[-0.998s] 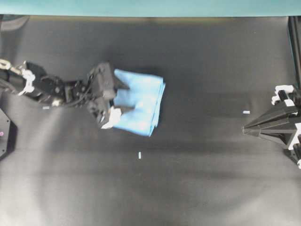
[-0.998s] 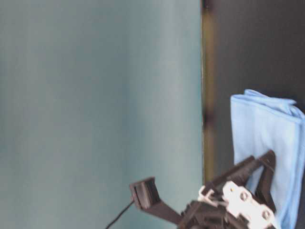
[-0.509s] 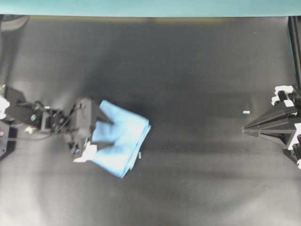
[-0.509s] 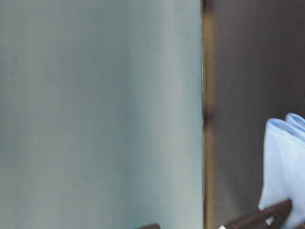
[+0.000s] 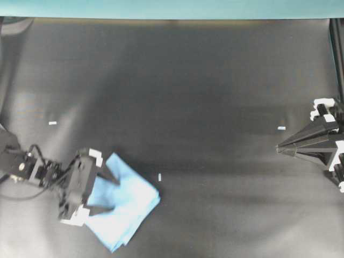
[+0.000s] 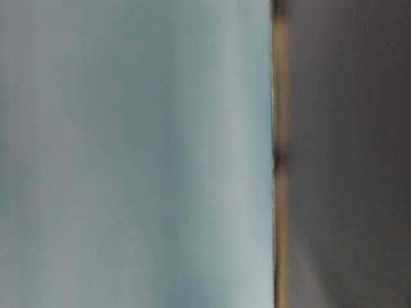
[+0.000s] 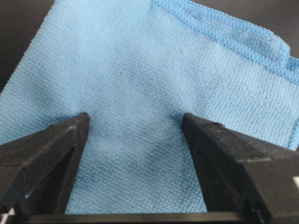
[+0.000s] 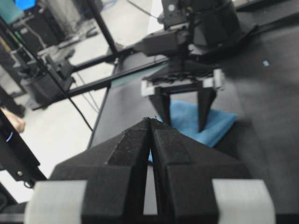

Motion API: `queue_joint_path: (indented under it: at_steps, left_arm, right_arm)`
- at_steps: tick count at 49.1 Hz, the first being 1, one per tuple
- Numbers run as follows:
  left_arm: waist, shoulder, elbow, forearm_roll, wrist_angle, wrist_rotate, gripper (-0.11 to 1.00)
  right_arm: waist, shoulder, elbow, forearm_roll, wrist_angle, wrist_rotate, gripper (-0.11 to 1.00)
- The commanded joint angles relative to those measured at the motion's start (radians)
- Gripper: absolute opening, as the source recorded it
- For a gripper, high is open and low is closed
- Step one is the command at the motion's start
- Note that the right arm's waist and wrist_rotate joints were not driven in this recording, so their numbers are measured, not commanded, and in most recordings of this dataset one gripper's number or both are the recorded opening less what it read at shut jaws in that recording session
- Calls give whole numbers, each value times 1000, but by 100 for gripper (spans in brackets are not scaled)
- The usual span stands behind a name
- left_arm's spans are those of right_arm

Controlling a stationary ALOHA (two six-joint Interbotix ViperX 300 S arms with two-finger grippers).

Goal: Push a blue cloth with the left arm to wipe the desk.

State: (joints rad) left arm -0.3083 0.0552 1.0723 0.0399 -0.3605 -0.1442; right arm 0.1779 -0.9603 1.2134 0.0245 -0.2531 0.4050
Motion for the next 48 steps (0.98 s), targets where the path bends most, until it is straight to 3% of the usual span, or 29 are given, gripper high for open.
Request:
queue_joint_path:
  at_steps: [1, 12, 35, 48]
  left_arm:
    - [-61, 3, 3, 3, 9, -15, 80]
    - [-137, 3, 8, 3, 9, -49, 80]
    - [-144, -51, 3, 3, 15, -48, 80]
    - [-143, -146, -5, 3, 127, -40, 80]
  right_arm:
    - [0, 8, -6, 3, -5, 0, -1]
    - [0, 8, -6, 3, -5, -2, -1]
    - [0, 8, -6, 3, -5, -2, -1]
    - [0, 8, -6, 3, -6, -2, -1]
